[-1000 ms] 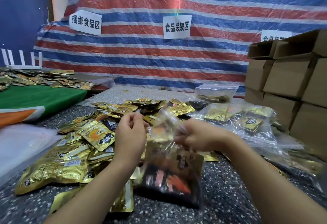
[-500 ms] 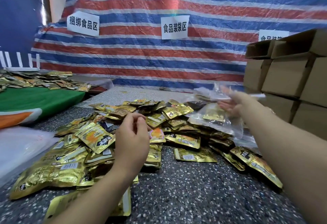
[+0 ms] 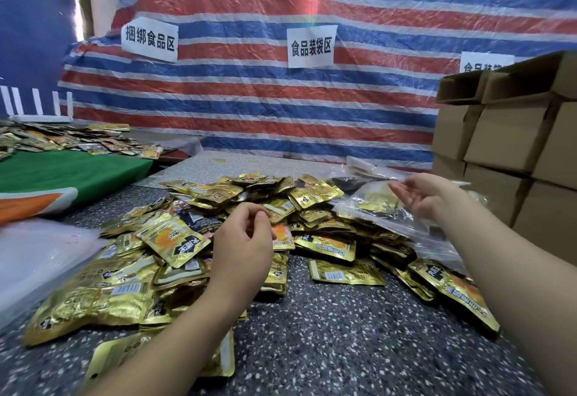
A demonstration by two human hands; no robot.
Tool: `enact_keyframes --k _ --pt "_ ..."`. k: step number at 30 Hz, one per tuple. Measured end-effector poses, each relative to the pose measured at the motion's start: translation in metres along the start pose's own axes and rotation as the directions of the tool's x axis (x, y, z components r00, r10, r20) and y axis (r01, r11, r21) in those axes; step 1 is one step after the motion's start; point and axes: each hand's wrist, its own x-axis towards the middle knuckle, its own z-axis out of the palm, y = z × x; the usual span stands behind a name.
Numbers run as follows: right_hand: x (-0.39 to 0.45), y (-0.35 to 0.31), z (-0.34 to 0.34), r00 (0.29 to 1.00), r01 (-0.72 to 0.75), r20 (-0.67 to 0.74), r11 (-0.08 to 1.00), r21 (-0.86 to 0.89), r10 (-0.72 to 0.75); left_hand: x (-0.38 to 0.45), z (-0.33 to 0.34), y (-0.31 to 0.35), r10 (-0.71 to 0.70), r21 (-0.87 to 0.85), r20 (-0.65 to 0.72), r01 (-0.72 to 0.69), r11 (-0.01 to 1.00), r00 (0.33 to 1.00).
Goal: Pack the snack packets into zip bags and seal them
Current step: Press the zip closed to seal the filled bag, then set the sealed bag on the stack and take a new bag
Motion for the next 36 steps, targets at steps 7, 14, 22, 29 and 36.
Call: enact_keyframes --k 7,14,22,29,36 --pt "-0.051 0.029 0.014 0.979 0.205 0.045 0.942 -0.266 -0.2 0.002 -0.001 -0.008 -0.01 -0.001 0.03 0.01 1.0 0.999" --pt "-0.139 0.097 0.022 0.921 0.385 0.244 0.81 -0.442 -0.304 0.001 0.0 -0.009 0.002 0.035 0.081 -0.005 0.999 0.997" --pt "-0.166 0.157 0.031 0.917 0.387 0.324 0.722 -0.573 -0.233 0.002 -0.003 -0.012 0.016 0.163 0.116 -0.035 0.986 0.993" --pt "-0.158 0.169 0.026 0.869 0.47 0.405 0.729 -0.498 -0.284 0.003 -0.001 -0.015 0.019 0.213 0.147 -0.051 0.976 0.989" --pt "-0.155 0.168 0.023 0.901 0.407 0.371 0.73 -0.549 -0.224 0.025 -0.02 -0.001 0.027 0.366 0.155 -0.083 0.927 0.987"
